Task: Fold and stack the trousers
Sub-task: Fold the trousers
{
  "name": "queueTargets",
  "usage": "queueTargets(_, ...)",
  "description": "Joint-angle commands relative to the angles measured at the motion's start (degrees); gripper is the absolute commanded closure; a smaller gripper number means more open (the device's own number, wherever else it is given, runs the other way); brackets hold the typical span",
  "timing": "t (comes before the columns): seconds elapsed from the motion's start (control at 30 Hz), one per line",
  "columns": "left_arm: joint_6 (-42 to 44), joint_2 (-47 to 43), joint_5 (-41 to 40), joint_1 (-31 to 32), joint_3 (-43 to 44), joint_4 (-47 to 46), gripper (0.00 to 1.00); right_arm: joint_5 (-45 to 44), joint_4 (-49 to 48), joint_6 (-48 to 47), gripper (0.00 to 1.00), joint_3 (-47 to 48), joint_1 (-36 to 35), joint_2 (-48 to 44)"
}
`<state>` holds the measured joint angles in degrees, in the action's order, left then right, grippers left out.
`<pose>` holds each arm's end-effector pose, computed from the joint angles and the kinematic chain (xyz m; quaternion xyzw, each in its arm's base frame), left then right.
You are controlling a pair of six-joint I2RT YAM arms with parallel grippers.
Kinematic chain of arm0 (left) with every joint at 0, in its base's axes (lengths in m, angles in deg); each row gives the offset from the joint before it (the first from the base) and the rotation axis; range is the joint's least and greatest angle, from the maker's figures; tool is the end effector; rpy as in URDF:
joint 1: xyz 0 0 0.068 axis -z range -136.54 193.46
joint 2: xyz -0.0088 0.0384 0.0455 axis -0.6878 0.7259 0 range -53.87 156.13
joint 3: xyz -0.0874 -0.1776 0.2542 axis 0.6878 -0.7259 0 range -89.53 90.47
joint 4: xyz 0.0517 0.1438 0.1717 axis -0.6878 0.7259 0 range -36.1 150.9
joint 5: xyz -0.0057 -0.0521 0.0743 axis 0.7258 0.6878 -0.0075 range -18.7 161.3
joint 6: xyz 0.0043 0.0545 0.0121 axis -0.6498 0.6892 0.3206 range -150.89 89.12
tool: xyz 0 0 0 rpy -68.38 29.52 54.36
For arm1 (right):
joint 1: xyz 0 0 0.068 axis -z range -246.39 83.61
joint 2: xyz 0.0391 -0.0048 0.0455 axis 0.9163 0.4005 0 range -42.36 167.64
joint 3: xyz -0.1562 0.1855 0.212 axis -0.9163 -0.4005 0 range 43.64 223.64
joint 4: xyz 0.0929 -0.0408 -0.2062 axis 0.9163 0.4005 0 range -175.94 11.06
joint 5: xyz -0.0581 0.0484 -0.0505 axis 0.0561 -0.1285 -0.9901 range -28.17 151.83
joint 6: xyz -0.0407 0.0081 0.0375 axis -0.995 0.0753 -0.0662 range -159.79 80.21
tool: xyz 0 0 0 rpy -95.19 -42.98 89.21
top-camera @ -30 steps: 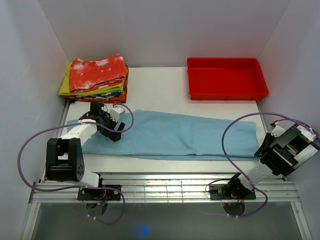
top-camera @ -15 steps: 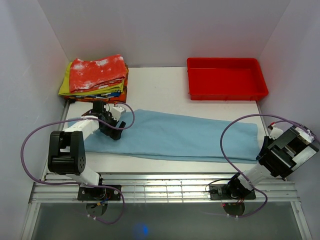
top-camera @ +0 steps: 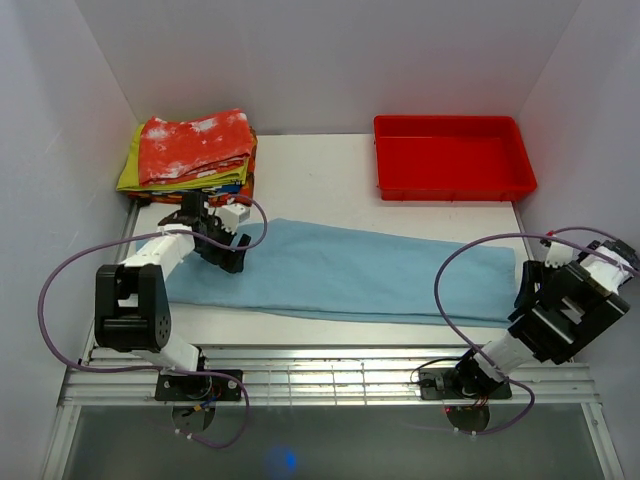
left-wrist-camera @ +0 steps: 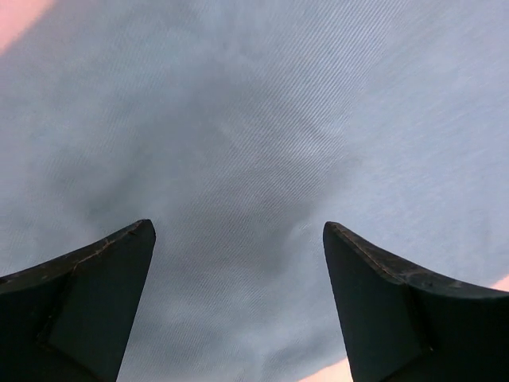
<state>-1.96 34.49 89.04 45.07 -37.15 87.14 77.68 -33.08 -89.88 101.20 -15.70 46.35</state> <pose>0.2558 -0.0190 0.2491 0.2829 0.9302 -0.1053 0.2090 0.1578 -0.1760 0.2598 -0.0020 0.9891 0.0479 0.1391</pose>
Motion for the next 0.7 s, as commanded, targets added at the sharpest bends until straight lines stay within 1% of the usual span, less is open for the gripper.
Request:
queueTargets(0.0,-3.69,-5.65,6.08,-0.38,7.01,4.2,0.02,7.86,2.6,-3.35,0.27,3.96,-4.71,-6.77)
queueTargets(0.03,-4.22,-5.74,7.13,-0.99,8.08,5.95,0.02,8.66,2.25,-2.66,0.27,3.79,-6.56,-7.84)
queueTargets(0.07,-4.67,-5.65,7.48,-1.34,9.05,7.01,0.02,10.06,1.99,-1.61,0.27,3.0,-11.19,-8.89)
queueTargets(0.1,-5.19,-5.48,7.92,-1.52,10.8,7.98,0.02,9.9,-0.71,0.32,0.28,2.21,-14.11,-10.82)
queueTargets(0.13,-6.07,-5.21,9.41,-4.22,11.42,9.81,0.02,9.63,-1.79,1.82,0.28,1.34,-17.09,-11.44)
queueTargets(0.17,-6.42,-5.13,10.12,-5.03,11.95,10.62,0.02,8.5,-2.58,4.79,0.28,-0.07,-23.74,-11.71)
queueTargets(0.2,-6.69,-4.95,10.56,-5.99,12.74,11.23,0.02,8.05,-5.02,6.74,0.28,-0.78,-26.85,-11.71)
queueTargets(0.23,-6.95,-4.86,10.91,-8.26,13.01,12.2,0.02,7.79,-5.92,8.32,0.28,-1.39,-29.31,-11.19)
queueTargets(0.27,-6.87,-4.51,11.35,-9.5,13.27,12.73,0.02,6.05,-6.97,9.82,0.28,-1.83,-34.04,-10.49)
queueTargets(0.3,-6.61,-4.07,11.53,-11.08,13.36,13.95,0.02,5.16,-9.51,12.53,0.28,-2.79,-35.83,-8.31)
queueTargets(0.33,-6.08,-3.55,11.53,-14.23,13.62,14.49,0.02,4.45,-10.31,13.34,0.28,-3.07,-36.97,-6.89)
queueTargets(0.37,-4.6,-2.15,10.66,-15.83,13.8,15.36,0.02,3.84,-10.93,13.69,0.29,-3.07,-38.12,-3.49)
queueTargets(0.4,-3.62,-1.35,9.96,-17.24,13.89,16.85,0.05,3.66,-11.63,14.31,0.29,-3.07,-38.22,-1.89)
queueTargets(0.43,-2.75,-0.74,9.69,-20.91,14.32,17.47,0.06,3.31,-12.68,14.23,0.3,-2.98,-38.22,-0.22)
queueTargets(0.47,-1.34,-0.03,10.21,-22.86,14.42,18.09,0.06,1.3,-13.48,13.88,0.31,-3.15,-38.13,2.58)
queueTargets(0.5,-0.9,0.06,10.21,-26.88,14.5,18.7,0.06,-0.37,-14.53,12.83,0.31,-4.29,-38.13,3.48)
queueTargets(0.53,-0.63,0.15,10.13,-28.83,14.68,18.97,0.07,-2.13,-17.41,12.04,0.32,-4.99,-38.04,4.27)
queueTargets(0.57,0.07,-0.02,10.39,-30.33,15.03,19.41,0.07,-5.1,-18.48,11.33,0.32,-5.61,-37.26,5.85)
queueTargets(0.63,2.44,-1.08,11.7,-34.8,14.86,20.2,0.07,-7.67,-19.72,8.97,0.32,-5.79,-35.16,7.87)
queueTargets(0.67,3.23,-1.52,12.05,-35.87,14.6,20.55,0.06,-9.25,-20.34,8.26,0.33,-5.36,-34.1,9.8)
